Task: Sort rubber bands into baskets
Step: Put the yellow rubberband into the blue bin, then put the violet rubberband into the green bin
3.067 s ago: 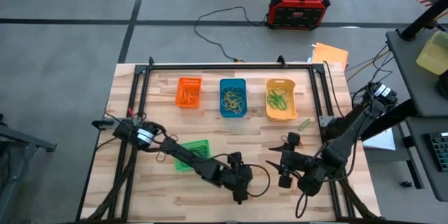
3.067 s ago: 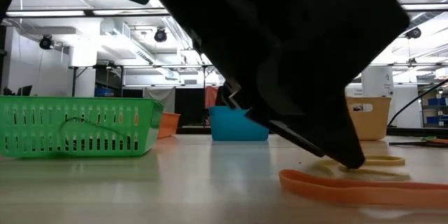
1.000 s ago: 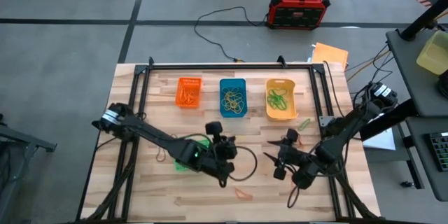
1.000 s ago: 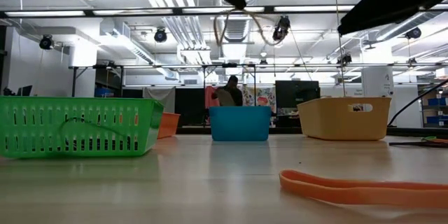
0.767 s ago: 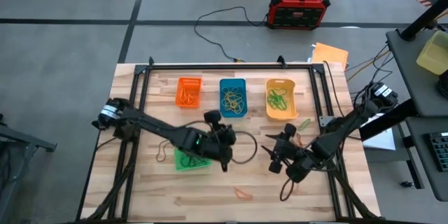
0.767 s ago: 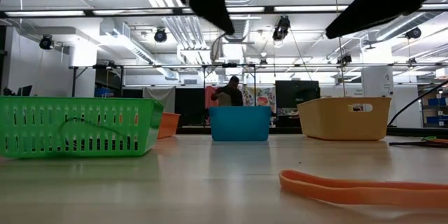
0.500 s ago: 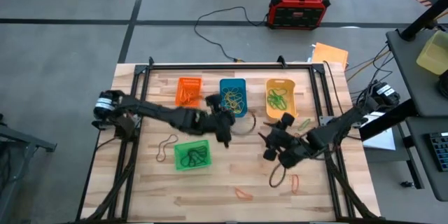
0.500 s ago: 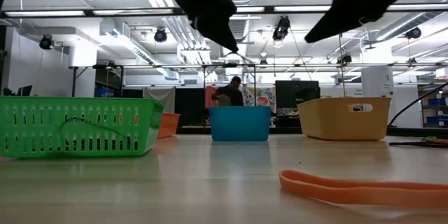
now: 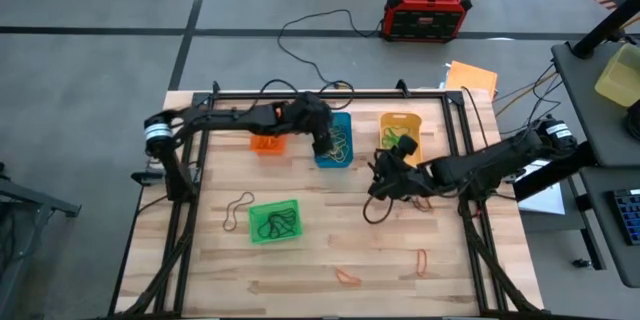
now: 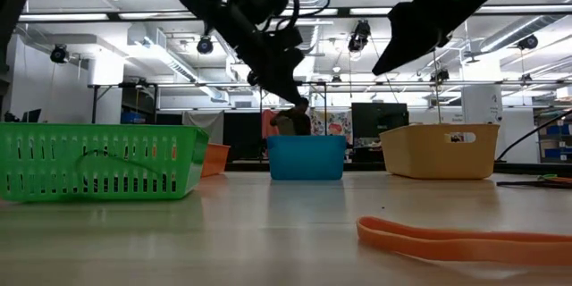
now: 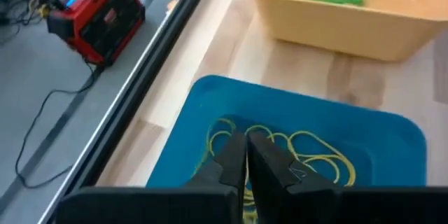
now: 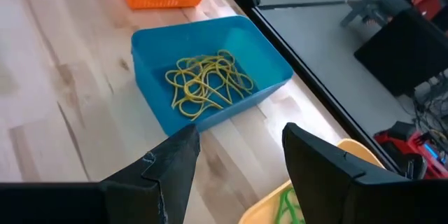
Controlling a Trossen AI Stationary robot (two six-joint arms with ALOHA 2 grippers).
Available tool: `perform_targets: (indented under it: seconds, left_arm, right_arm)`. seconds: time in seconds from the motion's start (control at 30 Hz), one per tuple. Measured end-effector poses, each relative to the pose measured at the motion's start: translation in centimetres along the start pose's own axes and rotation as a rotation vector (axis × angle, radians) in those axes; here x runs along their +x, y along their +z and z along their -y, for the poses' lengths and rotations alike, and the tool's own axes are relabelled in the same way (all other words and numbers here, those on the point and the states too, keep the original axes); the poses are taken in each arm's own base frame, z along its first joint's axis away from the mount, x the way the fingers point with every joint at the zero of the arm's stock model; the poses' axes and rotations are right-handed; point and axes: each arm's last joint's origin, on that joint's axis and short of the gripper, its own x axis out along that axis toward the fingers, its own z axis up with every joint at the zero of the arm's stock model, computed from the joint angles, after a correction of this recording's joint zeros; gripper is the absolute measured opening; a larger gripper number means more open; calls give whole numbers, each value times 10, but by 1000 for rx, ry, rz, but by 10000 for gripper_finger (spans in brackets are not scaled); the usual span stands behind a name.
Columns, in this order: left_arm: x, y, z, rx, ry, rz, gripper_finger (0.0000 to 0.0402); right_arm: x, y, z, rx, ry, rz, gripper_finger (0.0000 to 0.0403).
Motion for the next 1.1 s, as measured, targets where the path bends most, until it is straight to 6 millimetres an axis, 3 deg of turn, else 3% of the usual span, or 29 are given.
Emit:
perform_targets:
  seconds: [0.23,0.37,0.57,0.7,0.9,1.0,1.1]
  left_arm:
    - [9,5,1,35,-10,-15,0]
    - [-4,11,1,41,-12,-13,0]
    - [-46,11,15,70,-45,40,0]
    - [-85,5,31,97,-61,115,0]
    - [-138,-22,57,146,-84,219,0]
    - [-162,-35,64,146,-89,264,0]
    - [-177,-47,67,138,-96,288,0]
  right_arm:
    - [2,0,2,8,5,-10,201]
    - [1,0,2,17,31,-21,201]
    - [-2,-1,1,66,159,-68,201]
    - [-7,3,0,117,308,-123,201]
    - [-16,4,-8,283,620,-302,201]
    - [-21,-6,-11,395,620,-461,201]
    - [-27,-21,-8,450,512,-642,201]
